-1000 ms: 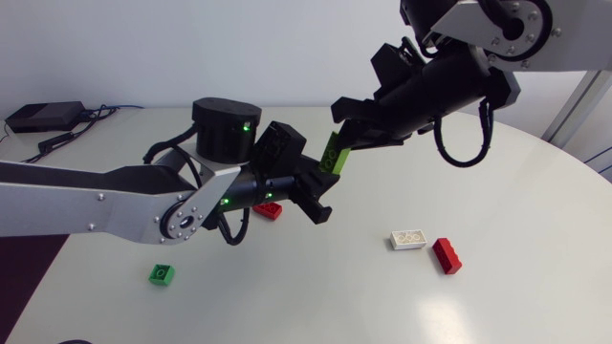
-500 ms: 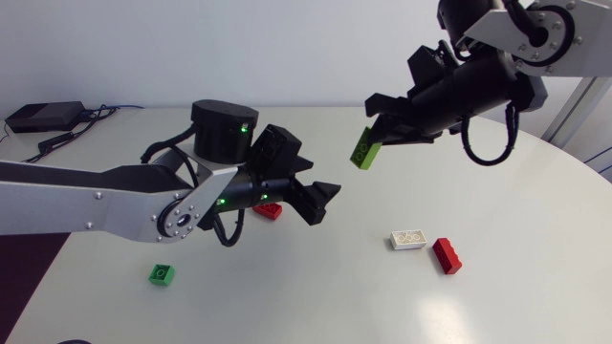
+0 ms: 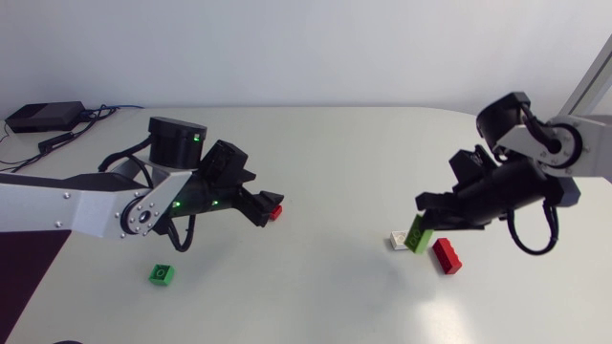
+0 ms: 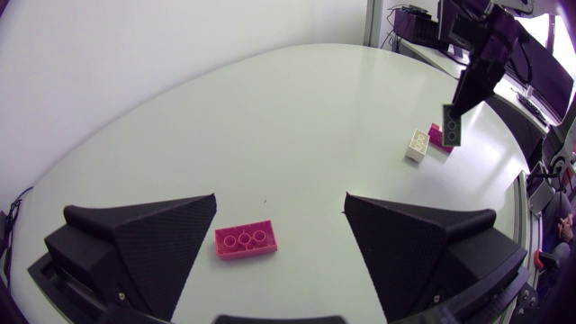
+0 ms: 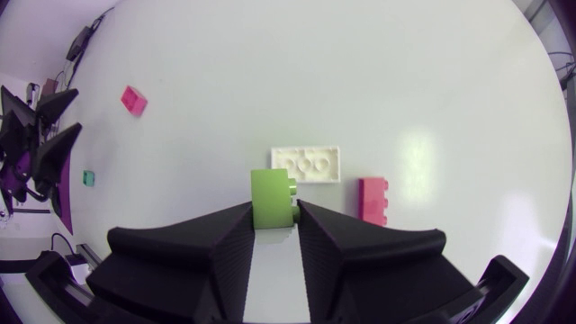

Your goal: Sort duplo bricks by size, large to the right and small to the left

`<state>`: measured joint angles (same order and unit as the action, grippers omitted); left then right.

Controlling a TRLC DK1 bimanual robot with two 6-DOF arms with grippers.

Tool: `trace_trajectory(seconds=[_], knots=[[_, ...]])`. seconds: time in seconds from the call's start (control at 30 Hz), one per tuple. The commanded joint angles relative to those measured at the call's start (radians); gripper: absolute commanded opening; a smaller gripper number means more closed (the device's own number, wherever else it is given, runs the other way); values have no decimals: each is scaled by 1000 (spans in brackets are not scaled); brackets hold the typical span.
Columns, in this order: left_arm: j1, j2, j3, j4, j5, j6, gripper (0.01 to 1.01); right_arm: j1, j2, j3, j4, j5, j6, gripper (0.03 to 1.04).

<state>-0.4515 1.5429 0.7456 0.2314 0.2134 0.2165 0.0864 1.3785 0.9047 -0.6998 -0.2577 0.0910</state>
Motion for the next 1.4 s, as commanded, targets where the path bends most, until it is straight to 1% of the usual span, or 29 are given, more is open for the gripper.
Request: trace_trajectory(seconds=[0.0, 0.17, 0.33, 0.4, 0.47, 0.5, 0.6, 0.67, 0.73, 0.8, 0.83, 0.97, 1.07, 1.1, 1.2, 1.27, 1.37], knots=[[7, -23, -29, -1, 12, 20, 995, -47, -29, -81, -1, 0, -57, 49], [5, -24, -29, -1, 12, 17, 993, -62, -72, -188, -1, 0, -88, 64], [2, 26, -20, -3, 12, 15, 993, -62, -53, -224, 17, 0, -89, 189], [4, 46, -11, -20, 12, 15, 990, -60, -35, -225, 16, 0, -93, 316], [5, 60, -2, -40, 12, 18, 990, -60, -21, -224, 16, 0, -96, 411], [5, 65, 0, -41, 12, 20, 990, -60, -15, -222, 14, 2, -97, 480], [17, 74, 14, -56, 12, 18, 990, -59, -4, -210, 6, 2, -99, 570], [25, 88, 35, -83, 11, 17, 990, -54, -2, -202, 2, 2, -99, 669], [27, 114, 67, -116, 12, 11, 990, -51, -6, -182, -26, 2, -99, 793], [28, 155, 110, -164, 6, 9, 990, -50, -13, -158, -58, 3, -99, 944], [30, 180, 138, -190, -5, 9, 990, -50, -19, -144, -72, 3, -99, 982], [27, 252, 245, -257, -62, -11, 990, -50, -67, -84, -113, 3, -96, 982], [10, 338, 374, -371, -106, -42, 990, -47, -78, -33, -136, 3, -91, 984], [7, 359, 408, -392, -111, -49, 990, -43, -79, -16, -148, 3, -89, 984], [-3, 402, 466, -403, -135, -71, 990, -36, -84, -1, -152, 2, -85, 984], [-6, 441, 506, -442, -140, -86, 990, -31, -82, -1, -152, 2, -85, 984], [-15, 467, 509, -457, -160, -92, 990, -31, -82, -9, -152, 2, -85, 984]])
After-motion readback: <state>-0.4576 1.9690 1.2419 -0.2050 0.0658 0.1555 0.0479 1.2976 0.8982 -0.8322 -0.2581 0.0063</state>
